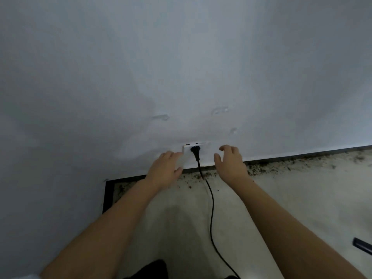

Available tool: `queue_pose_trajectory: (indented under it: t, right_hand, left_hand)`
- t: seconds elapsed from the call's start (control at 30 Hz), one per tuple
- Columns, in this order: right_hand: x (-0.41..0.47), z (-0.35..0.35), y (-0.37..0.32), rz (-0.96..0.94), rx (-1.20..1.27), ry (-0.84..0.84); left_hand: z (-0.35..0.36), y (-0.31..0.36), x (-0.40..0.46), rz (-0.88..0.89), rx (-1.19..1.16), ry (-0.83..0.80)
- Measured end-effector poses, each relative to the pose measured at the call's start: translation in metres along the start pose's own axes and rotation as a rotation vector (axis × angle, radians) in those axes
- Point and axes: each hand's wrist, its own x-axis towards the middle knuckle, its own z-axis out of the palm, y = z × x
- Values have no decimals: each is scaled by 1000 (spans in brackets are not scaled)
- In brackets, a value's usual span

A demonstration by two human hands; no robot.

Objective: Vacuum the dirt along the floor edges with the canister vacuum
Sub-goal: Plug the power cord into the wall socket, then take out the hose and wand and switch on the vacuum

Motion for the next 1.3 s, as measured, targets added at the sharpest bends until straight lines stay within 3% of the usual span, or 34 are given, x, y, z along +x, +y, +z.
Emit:
queue_pose_trajectory:
  t: [0.13,0.27,0.4,0.63,0.8,0.9,1.07,1.3]
  right_hand:
    - [-49,-64,-22,-104,-220,32]
    - [-103,-140,-38,-61,-279,64]
    - [-160,-218,-50,-11,-219,111]
    - [-255,-323,-39,119,-91,280]
    - [-361,-365,12,336,18,412]
    - [-394,-370,35,429,8,323]
    - [-513,-389,116,712,40,440]
    - [-638,-398,221,879,81,455]
  left_hand:
    - [-58,48,-34,-103,-210,19]
    - [-121,119,-65,-78,-193,13]
    - [-180,200,-95,33,-104,-41]
    - [-257,317,-142,270,-100,7]
    - [-254,398,-192,517,-54,-50]
    - [-244,417,-198,530,-25,-69]
    - [-199,527,-269,792,62,-208]
    - [-122,631,-348,895,121,-308]
